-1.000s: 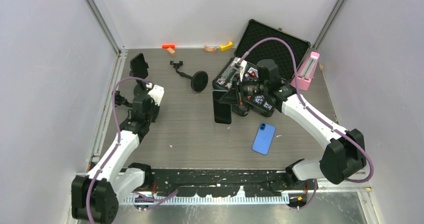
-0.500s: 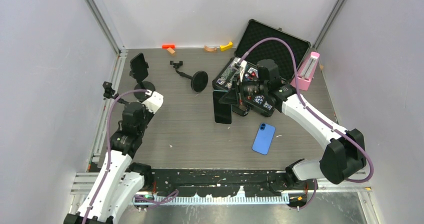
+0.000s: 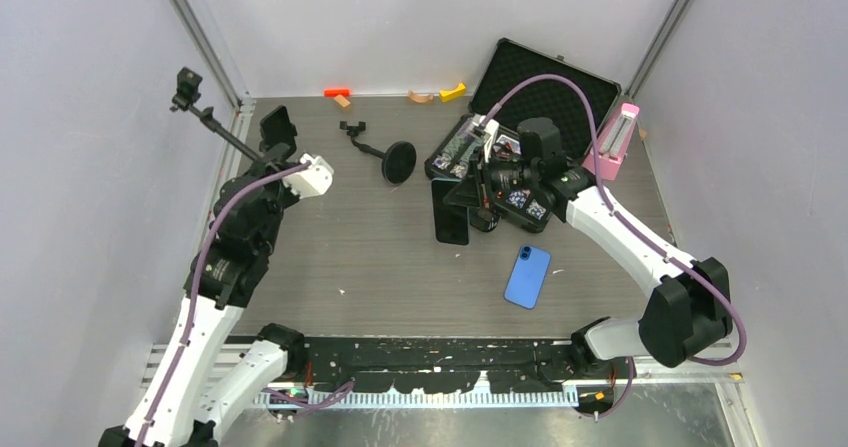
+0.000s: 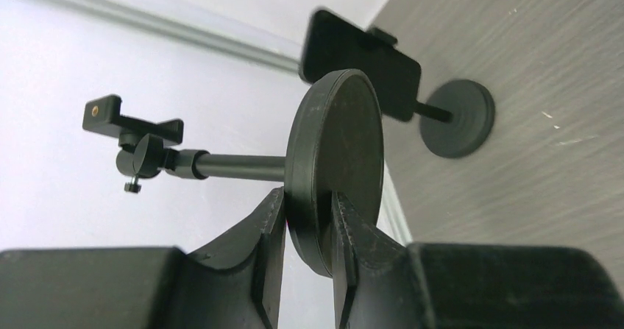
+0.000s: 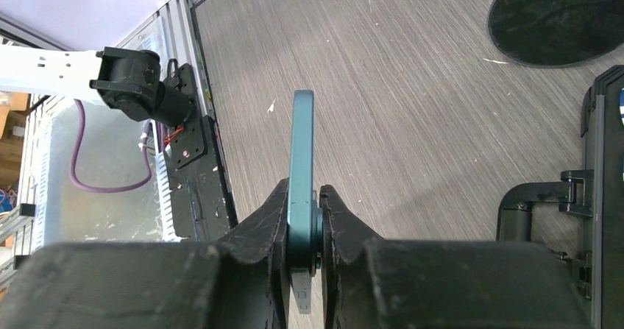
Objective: Place the phone on the phone stand
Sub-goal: Pick up the phone stand at the center of the board, then place the phone stand at the center of the board.
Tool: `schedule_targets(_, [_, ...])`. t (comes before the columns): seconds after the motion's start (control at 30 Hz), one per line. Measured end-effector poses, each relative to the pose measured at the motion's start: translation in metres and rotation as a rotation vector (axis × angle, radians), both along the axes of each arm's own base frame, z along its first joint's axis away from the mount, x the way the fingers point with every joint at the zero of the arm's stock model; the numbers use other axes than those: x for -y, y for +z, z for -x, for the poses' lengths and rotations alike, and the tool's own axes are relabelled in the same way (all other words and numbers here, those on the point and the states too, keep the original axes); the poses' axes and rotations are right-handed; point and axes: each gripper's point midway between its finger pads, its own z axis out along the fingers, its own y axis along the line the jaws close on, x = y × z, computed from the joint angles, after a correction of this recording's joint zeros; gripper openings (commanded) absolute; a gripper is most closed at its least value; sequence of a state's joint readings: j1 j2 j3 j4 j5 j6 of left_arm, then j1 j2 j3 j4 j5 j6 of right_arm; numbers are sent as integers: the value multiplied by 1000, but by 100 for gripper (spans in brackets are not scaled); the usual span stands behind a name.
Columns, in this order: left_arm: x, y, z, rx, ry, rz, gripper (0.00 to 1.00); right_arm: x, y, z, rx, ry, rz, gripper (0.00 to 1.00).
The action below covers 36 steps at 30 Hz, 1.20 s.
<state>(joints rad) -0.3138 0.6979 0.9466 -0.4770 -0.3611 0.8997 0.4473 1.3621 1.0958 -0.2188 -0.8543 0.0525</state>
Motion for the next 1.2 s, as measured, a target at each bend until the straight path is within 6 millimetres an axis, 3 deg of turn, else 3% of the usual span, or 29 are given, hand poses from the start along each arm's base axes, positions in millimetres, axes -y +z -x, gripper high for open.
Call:
schedule_targets(0.07, [10, 15, -7, 25, -39, -49, 0, 1, 0, -2, 3, -5, 2, 0])
schedule_targets(0.2, [47, 22, -22, 46, -163, -177, 0, 4, 1, -5, 5, -17, 2, 0])
schedule_targets(0.37, [94, 8, -42, 49, -296, -302, 0, 13, 4, -14, 7, -48, 1, 0])
schedule_targets(0.5, [117, -8, -50, 37, -354, -361, 0, 23, 3, -23, 5, -84, 2, 0])
schedule_targets(0.63, [121, -16, -52, 27, -347, -391, 0, 33, 3, -35, -2, -121, 3, 0])
schedule_targets(0.9, [114, -1, -58, 107, -240, -276, 0, 49, -5, -54, -31, -180, 12, 0])
schedule_targets(1.1, [114, -19, -55, 76, -223, -160, 1, 55, -6, -58, -35, -198, 11, 0])
schedule_targets(1.2, [120, -38, -53, -2, -222, -58, 28, 55, -6, -58, -36, -199, 11, 0])
